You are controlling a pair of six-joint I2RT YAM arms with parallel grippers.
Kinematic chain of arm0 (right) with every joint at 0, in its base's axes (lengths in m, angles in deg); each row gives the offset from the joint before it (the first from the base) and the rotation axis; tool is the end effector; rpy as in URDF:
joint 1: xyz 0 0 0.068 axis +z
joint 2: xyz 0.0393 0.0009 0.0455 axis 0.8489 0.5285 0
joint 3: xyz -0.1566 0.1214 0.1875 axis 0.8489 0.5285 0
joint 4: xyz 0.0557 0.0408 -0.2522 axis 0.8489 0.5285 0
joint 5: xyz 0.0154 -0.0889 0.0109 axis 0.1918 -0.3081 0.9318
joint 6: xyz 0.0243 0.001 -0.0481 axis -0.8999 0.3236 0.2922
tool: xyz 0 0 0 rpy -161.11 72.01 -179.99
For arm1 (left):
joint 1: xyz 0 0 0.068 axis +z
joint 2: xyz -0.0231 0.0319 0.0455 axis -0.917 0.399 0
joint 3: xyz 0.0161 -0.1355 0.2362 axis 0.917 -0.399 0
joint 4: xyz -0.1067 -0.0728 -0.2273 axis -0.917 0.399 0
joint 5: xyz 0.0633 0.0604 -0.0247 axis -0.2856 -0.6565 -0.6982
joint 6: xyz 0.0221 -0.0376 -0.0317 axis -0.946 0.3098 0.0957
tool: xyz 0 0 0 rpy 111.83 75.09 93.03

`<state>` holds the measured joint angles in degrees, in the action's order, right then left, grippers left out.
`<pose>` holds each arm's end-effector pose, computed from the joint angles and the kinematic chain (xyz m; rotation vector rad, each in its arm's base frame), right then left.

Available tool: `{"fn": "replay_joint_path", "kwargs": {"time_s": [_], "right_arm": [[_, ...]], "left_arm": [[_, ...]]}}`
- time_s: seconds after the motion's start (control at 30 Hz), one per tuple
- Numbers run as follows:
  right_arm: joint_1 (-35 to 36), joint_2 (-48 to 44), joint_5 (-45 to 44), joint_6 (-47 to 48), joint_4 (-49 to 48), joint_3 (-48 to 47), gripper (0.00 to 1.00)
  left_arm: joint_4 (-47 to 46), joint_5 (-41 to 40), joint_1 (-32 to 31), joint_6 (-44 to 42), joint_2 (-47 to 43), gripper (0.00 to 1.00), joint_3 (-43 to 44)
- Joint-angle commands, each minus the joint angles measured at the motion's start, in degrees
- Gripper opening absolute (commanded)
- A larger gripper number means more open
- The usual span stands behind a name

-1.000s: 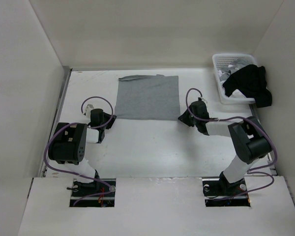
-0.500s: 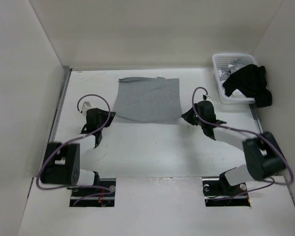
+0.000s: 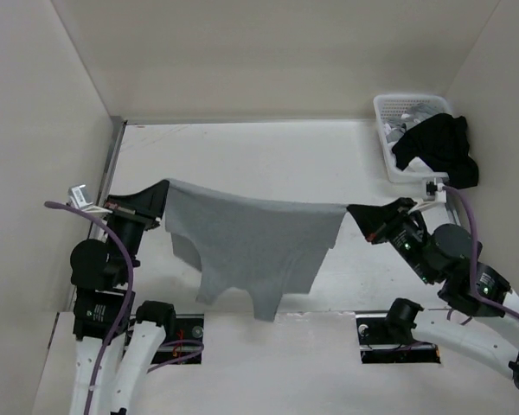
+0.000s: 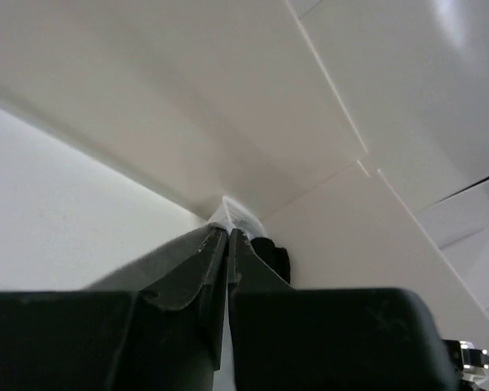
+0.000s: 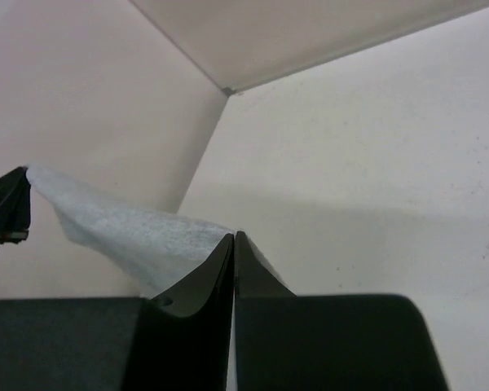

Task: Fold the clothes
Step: Fold the tank top

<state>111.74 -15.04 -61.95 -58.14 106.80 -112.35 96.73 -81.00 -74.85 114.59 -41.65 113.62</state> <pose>0.0725 0.0727 0.3941 0.1556 1.6498 0.9035 0.0753 -0.0119 0.3967 -0.5427 1.3027 -0.9457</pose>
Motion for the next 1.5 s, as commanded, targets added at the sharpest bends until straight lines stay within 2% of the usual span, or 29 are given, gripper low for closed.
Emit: {"fn": "replay_joint_path", "kwargs": {"time_s": [0.0, 0.07, 0.2, 0.27, 0.33, 0.4, 0.53, 0.6, 0.67, 0.73, 0.8, 1.1, 1.3, 1.47], "right_arm": [[2.21, 3.87, -6.68, 1.43, 7.98, -1.39, 0.04], [-2.34, 7.29, -3.53, 2.83, 4.4, 0.36, 0.04], [-17.36, 16.78, 12.98, 4.16, -9.92, 5.9, 0.03], [-26.41, 26.25, 21.16, 3.54, -18.44, 7.05, 0.03], [-30.82, 35.65, 25.12, 2.84, -24.42, 5.48, 0.03], [-34.86, 46.54, 27.15, 2.66, -28.22, 0.75, 0.03], [-40.41, 65.98, 30.32, 2.66, -28.68, -14.44, 0.02], [-41.91, 71.88, 31.38, 2.75, -27.01, -20.86, 0.01], [-43.05, 75.06, 32.35, 2.66, -25.16, -25.37, 0.01], [-43.23, 74.73, 32.44, 2.75, -24.89, -25.65, 0.01], [-42.97, 71.84, 32.18, 3.01, -25.33, -22.42, 0.01], [-40.51, 54.35, 29.19, -1.38, -37.72, 6.41, 0.01], [-39.19, 45.13, 27.26, -1.73, -38.25, 17.23, 0.01], [-38.4, 38.26, 26.55, -1.91, -35.45, 23.56, 0.01]], "left_arm": [[10.57, -0.09, -0.91, -0.93, 3.9, 0.0, -2.65], [8.2, 0.0, -0.47, -0.49, 7.05, 0.0, -4.93], [-2.77, -0.44, 1.11, 0.21, 19.34, 0.0, -9.94], [-10.32, -1.58, 1.55, 1.27, 28.29, 0.0, -10.39], [-16.83, -3.77, 1.12, 1.71, 38.47, 0.0, -8.74], [-21.24, -5.36, 0.85, 1.71, 49.99, 0.0, -3.92], [-24.33, -5.02, 1.55, 2.06, 70.22, 0.0, 10.05], [-23.81, -3.35, 2.51, 1.63, 76.56, 0.0, 16.12], [-23.89, -1.6, 3.04, 2.15, 79.48, 0.0, 18.6], [-24.42, -0.97, 3.22, 2.15, 78.71, 0.0, 17.92], [-26.17, -0.88, 2.87, 1.89, 74.86, 0.0, 13.71], [-36.19, -1.06, 1.55, 5.31, 53.67, 0.01, -14.41], [-35.67, 1.13, 1.64, 4.79, 40.84, 0.01, -26.02], [-30.41, 2.46, 0.24, 4.35, 28.8, 0.01, -33.58]]}}
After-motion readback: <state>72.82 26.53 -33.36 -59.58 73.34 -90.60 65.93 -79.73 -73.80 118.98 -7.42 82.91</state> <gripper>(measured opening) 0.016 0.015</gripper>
